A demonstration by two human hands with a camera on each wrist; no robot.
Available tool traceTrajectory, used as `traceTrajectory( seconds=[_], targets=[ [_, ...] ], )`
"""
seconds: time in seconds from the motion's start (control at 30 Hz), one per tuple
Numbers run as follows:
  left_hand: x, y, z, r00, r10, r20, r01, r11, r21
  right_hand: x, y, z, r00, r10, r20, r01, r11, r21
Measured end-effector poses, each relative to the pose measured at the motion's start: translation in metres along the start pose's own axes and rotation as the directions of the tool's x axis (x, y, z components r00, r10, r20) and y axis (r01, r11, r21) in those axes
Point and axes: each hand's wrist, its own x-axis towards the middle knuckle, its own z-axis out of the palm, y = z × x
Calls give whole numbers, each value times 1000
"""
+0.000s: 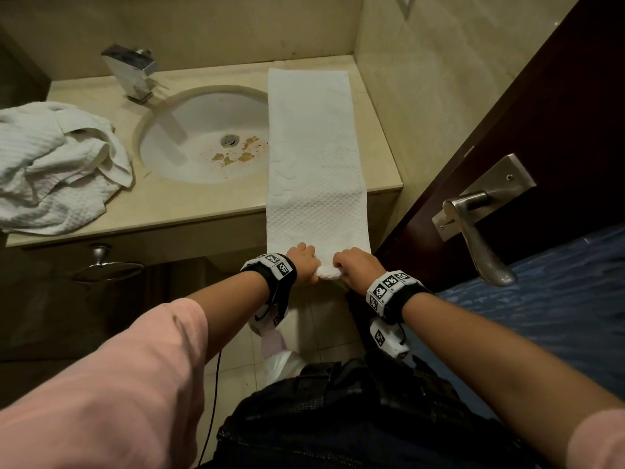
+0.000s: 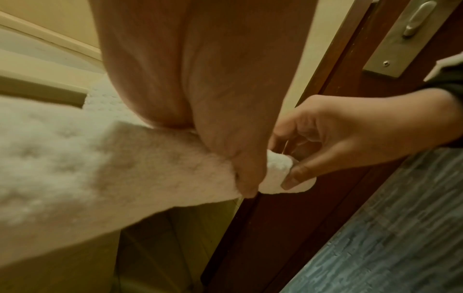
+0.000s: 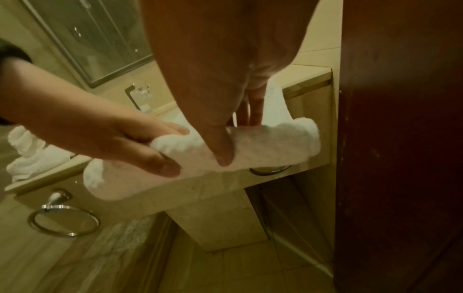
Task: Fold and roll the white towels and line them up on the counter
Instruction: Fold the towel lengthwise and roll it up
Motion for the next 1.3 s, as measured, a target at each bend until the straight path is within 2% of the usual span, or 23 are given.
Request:
traceTrajectory(
  seconds=[0.07, 0.23, 0.33, 0.47, 0.6, 0.67, 0.93, 1.03, 1.2, 1.3],
  targets=[
    [1, -1, -2, 1000, -3, -16, 3, 1000, -19, 3, 2, -5, 998, 47, 44, -48, 999, 15],
    [-1, -6, -11, 989, -58, -138, 24, 972, -232, 11, 7, -15, 986, 139, 95, -147, 986, 83],
    [-2, -4, -13, 984, -94, -154, 66, 982, -176, 13, 7, -16, 978, 172, 120, -187, 975, 122],
    [-2, -3, -8, 985, -81, -149, 64, 991, -116, 17, 8, -17, 968, 218, 126, -238, 955, 178],
    [-4, 1, 3, 966, -34, -256, 24, 999, -43, 21, 10, -22, 958, 232, 169, -267, 937, 227],
    [-5, 2, 6, 962, -44, -270, 26, 997, -72, 23, 9, -26, 953, 227, 203, -272, 933, 234],
    [7, 0, -5, 987, -65, -145, 49, 993, -112, 26, 4, -28, 904, 319, 284, -396, 875, 277],
    [9, -3, -7, 998, -44, -43, 34, 977, -212, 22, 1, -26, 894, 344, 288, -422, 864, 275],
    [12, -9, -16, 999, -22, 47, 34, 964, -265, 19, -8, -24, 929, 332, 162, -361, 910, 205],
    [13, -13, -15, 999, -42, 25, 47, 970, -240, 23, -7, -18, 944, 295, 149, -320, 929, 187]
  ],
)
